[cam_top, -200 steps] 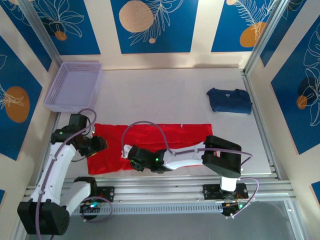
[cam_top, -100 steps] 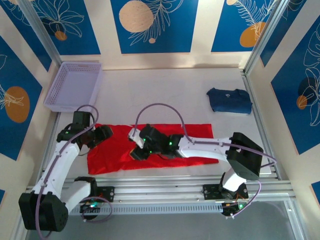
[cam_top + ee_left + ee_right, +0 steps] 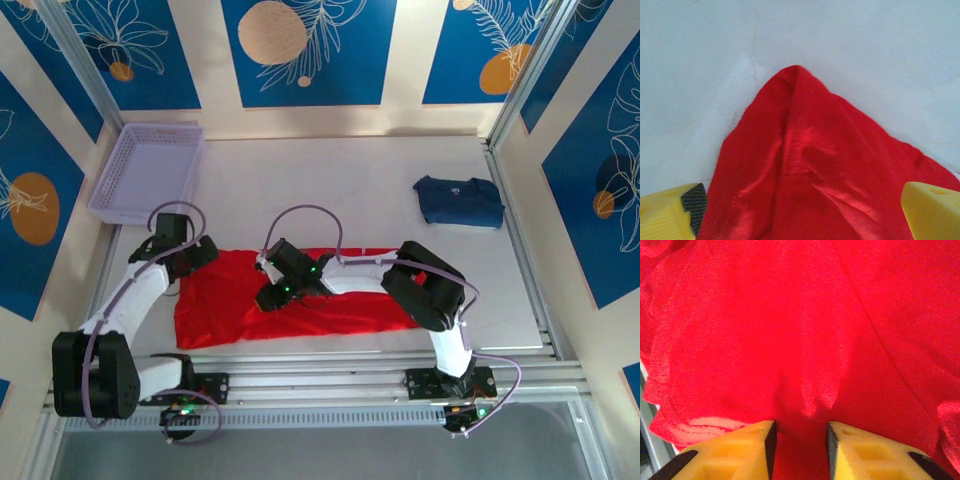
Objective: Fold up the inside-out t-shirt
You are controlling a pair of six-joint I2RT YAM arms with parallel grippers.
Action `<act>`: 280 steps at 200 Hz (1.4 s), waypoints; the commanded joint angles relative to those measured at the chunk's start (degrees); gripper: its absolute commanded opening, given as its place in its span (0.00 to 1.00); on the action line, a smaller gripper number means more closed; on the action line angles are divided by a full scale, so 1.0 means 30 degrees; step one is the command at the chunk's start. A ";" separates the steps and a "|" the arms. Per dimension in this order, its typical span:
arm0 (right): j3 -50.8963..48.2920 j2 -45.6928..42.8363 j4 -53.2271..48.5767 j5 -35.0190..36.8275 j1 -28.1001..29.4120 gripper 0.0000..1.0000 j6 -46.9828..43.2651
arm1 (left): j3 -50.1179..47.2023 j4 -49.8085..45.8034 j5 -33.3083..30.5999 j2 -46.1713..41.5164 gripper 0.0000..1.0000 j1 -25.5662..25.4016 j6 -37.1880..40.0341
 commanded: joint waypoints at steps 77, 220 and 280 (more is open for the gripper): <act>-0.1706 -0.2398 0.1624 -0.2872 -0.0942 0.44 0.0832 | -0.0705 0.0002 0.1047 0.3430 1.00 0.1756 0.0800; -0.2141 -0.3283 0.1900 -0.2849 -0.1914 0.44 0.1292 | -0.2292 0.0129 0.7060 0.2790 1.00 0.2178 0.2213; -0.2169 -0.3547 0.1604 -0.2194 -0.1783 0.44 0.1396 | -0.2409 0.0360 0.7832 0.3099 0.97 0.0907 0.2478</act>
